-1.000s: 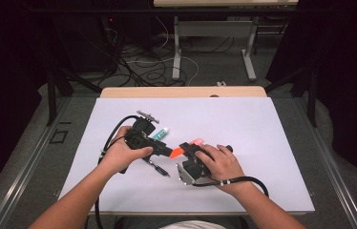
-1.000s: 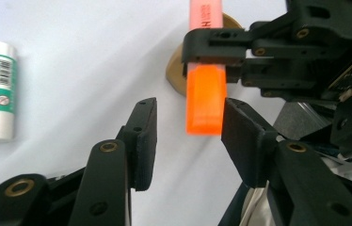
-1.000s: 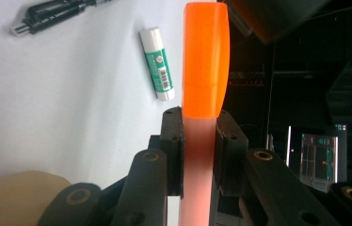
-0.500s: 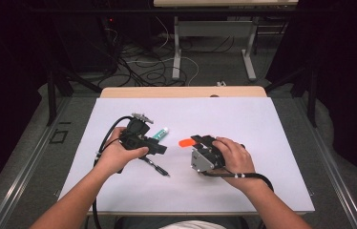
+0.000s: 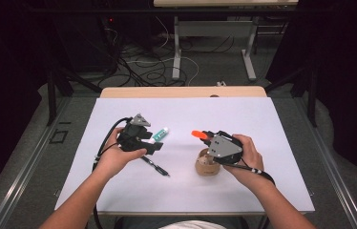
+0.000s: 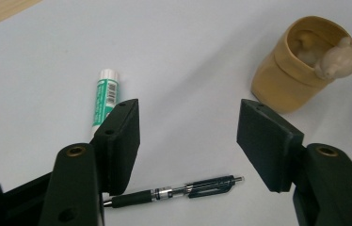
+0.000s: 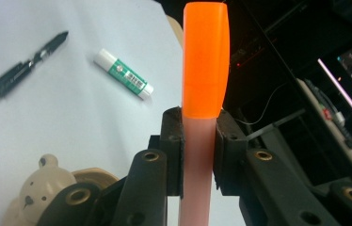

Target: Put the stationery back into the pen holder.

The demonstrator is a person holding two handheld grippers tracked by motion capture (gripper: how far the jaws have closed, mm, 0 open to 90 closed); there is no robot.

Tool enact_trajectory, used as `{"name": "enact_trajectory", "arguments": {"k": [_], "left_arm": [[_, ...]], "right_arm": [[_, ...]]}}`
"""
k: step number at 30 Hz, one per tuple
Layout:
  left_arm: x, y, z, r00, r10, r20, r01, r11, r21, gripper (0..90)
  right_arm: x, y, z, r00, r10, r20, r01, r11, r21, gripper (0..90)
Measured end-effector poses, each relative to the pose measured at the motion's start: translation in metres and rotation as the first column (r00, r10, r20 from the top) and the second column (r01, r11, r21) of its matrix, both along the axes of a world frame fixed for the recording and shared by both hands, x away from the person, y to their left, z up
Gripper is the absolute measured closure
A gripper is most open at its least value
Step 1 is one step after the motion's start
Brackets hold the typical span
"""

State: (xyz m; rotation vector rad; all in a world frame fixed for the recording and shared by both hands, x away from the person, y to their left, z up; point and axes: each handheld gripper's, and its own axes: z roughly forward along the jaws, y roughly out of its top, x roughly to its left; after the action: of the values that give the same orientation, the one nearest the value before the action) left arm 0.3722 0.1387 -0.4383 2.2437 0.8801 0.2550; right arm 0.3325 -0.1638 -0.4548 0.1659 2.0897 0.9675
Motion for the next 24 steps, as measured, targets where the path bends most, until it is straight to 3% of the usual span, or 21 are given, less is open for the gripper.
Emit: {"name": "enact_trajectory", "arguments": {"k": [3,8,15,19,24], "left_arm": [[0.0,0.003,-0.005,0.9995,0.03,0.006,-0.03,0.9986,-0.043,38.1],[0.002,0.009,-0.015,0.9961,0.087,0.015,-0.086,0.9939,-0.069,21.0],[0.003,0.019,-0.021,0.9918,0.126,0.024,-0.123,0.9882,-0.091,4.2],[0.003,0.022,-0.024,0.9894,0.14,0.038,-0.135,0.9854,-0.104,0.3],[0.002,0.025,-0.03,0.9861,0.165,0.02,-0.16,0.9776,-0.136,0.4]], "right_arm": [[0.001,-0.006,0.0,0.9995,-0.005,-0.031,0.007,0.997,0.074,77.4],[0.003,-0.016,-0.003,0.9947,-0.013,-0.102,0.032,0.981,0.19,77.4],[0.006,-0.031,-0.01,0.9772,-0.006,-0.212,0.08,0.935,0.345,77.4],[0.005,-0.038,-0.017,0.9622,0.012,-0.272,0.11,0.897,0.429,77.4],[0.003,-0.046,-0.031,0.9436,0.019,-0.33,0.154,0.859,0.488,77.4]]}}
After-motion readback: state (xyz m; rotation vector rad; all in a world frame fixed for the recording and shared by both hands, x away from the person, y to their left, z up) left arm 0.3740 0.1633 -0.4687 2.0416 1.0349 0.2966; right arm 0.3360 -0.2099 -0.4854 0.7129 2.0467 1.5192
